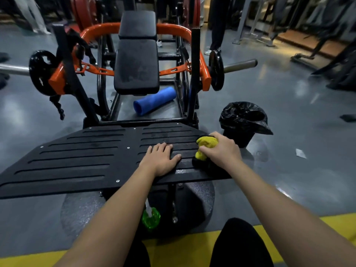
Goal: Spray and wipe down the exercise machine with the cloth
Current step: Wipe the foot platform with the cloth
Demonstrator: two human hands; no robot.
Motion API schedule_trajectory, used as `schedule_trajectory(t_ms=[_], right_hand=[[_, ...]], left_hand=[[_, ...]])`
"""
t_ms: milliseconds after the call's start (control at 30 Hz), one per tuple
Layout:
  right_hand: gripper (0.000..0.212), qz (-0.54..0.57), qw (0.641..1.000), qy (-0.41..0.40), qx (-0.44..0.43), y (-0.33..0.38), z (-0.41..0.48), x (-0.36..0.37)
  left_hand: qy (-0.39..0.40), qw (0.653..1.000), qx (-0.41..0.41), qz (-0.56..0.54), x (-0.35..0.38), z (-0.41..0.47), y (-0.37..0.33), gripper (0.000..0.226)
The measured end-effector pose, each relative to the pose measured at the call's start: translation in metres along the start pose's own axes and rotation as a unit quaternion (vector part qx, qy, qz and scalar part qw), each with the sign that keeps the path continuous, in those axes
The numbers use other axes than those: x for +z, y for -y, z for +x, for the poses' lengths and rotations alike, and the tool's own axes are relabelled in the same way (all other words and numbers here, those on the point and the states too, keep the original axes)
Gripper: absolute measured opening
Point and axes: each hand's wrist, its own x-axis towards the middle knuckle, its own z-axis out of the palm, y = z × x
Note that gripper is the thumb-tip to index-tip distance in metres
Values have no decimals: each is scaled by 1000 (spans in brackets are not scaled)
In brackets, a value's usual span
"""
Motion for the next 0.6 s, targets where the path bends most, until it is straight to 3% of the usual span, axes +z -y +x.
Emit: schedule_trajectory(t_ms=[233, 333, 467, 600], right_hand=[[48, -57, 997, 43, 18, 28, -32, 4], [49, -39, 998, 17, 54, 30, -22, 15], [56, -43, 996, -74, 33, 40, 1, 37], [38, -18, 997, -77, 16, 39, 59, 53]], left_hand=[[20, 1000, 20, 9, -6, 3, 6, 78], [20, 997, 29, -69, -27, 6, 25, 68], [-84, 996, -30, -7, -30, 8, 68, 57], [-1, 994, -107, -19, -13, 18, 85, 66]])
